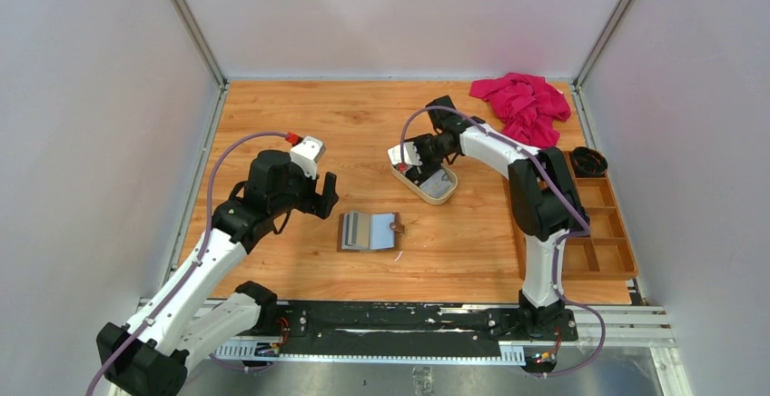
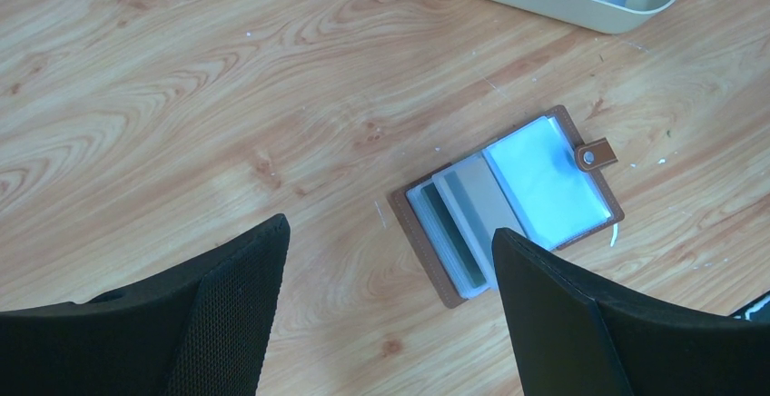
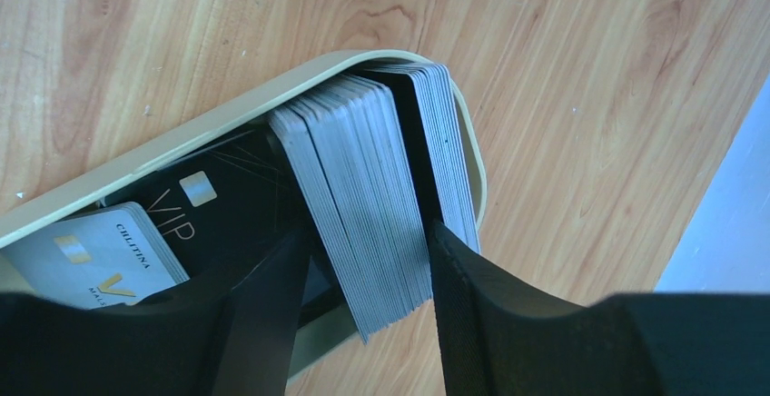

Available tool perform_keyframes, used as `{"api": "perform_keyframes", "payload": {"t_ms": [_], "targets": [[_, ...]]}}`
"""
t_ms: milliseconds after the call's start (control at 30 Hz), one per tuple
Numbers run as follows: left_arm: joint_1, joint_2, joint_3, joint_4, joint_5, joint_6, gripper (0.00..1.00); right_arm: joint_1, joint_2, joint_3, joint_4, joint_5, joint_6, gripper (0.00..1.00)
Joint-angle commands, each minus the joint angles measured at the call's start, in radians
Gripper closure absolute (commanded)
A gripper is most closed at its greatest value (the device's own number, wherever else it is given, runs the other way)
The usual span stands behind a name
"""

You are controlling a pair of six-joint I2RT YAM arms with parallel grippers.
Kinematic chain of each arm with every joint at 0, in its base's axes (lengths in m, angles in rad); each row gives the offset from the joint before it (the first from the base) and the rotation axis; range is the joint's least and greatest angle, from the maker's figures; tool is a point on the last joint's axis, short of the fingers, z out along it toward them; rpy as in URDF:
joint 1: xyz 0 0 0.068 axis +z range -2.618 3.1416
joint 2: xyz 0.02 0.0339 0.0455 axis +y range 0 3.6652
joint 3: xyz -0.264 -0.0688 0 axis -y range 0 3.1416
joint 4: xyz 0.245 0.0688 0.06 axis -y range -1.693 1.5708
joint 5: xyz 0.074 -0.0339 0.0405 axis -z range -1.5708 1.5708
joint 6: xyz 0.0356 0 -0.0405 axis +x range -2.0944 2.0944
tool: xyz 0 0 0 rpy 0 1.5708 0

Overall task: Put the credit cards into the card holder
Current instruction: Pick up the credit card from the storage box.

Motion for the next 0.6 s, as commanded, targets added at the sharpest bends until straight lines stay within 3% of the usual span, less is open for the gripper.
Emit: {"api": "perform_keyframes", "payload": {"t_ms": [0, 433, 567], "targets": [[0.012, 0.010, -0.008, 0.011, 0.003, 0.008, 0.13, 0.014, -0.042, -0.006, 0.024, 0.027, 0.060, 0.48], [0.013, 0.016, -0.010, 0.012, 0.011, 0.006, 0.13, 0.013, -0.057, 0.023, 0.009, 0.028, 0.095, 0.49], [0.013, 0.019, -0.010, 0.012, 0.014, 0.006, 0.13, 0.014, -0.057, 0.017, 0.003, 0.020, 0.091, 0.54]]}}
